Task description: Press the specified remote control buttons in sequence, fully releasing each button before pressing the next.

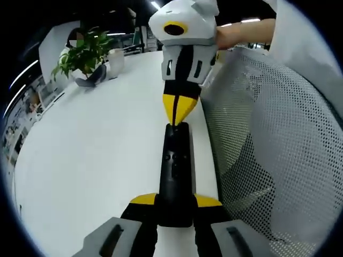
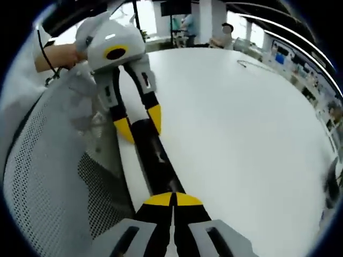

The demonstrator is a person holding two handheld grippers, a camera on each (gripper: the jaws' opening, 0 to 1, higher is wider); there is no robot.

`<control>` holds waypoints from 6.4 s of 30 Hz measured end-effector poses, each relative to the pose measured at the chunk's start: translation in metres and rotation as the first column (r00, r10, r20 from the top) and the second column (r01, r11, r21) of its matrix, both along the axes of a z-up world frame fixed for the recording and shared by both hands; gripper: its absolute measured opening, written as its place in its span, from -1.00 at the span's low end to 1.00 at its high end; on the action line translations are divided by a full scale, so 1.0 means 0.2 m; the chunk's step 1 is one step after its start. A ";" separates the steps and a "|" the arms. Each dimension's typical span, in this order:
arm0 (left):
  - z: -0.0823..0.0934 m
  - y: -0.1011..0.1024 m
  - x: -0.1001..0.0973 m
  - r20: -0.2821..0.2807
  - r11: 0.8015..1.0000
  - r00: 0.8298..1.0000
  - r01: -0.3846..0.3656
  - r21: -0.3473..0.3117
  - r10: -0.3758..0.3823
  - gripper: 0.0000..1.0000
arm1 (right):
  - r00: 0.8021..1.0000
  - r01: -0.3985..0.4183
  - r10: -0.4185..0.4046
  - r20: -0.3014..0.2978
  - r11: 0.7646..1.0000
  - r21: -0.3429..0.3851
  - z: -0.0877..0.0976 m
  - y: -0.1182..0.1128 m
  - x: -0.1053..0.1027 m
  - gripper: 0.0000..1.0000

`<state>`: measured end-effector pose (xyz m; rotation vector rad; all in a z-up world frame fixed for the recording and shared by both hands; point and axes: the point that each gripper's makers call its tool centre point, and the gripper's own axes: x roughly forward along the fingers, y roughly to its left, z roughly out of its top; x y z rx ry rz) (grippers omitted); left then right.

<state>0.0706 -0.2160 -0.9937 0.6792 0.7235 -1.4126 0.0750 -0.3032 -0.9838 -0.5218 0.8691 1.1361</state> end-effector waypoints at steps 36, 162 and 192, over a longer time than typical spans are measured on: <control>0.00 0.00 0.00 -0.003 0.999 1.000 0.018 -0.031 -0.018 -0.52 | 0.926 -0.321 0.358 0.117 0.912 -0.255 -0.01 0.05 -0.03 -1.00; 0.00 -0.02 -0.03 -0.008 0.976 1.000 -0.011 -0.216 0.010 -0.51 | 0.920 -0.381 0.387 0.053 0.919 -0.098 -0.02 0.19 -0.07 -0.83; 0.01 -0.01 -0.03 -0.006 0.977 1.000 -0.012 -0.213 0.011 -0.51 | 0.880 -0.426 0.445 0.165 0.894 -0.141 -0.01 0.24 -0.09 -0.97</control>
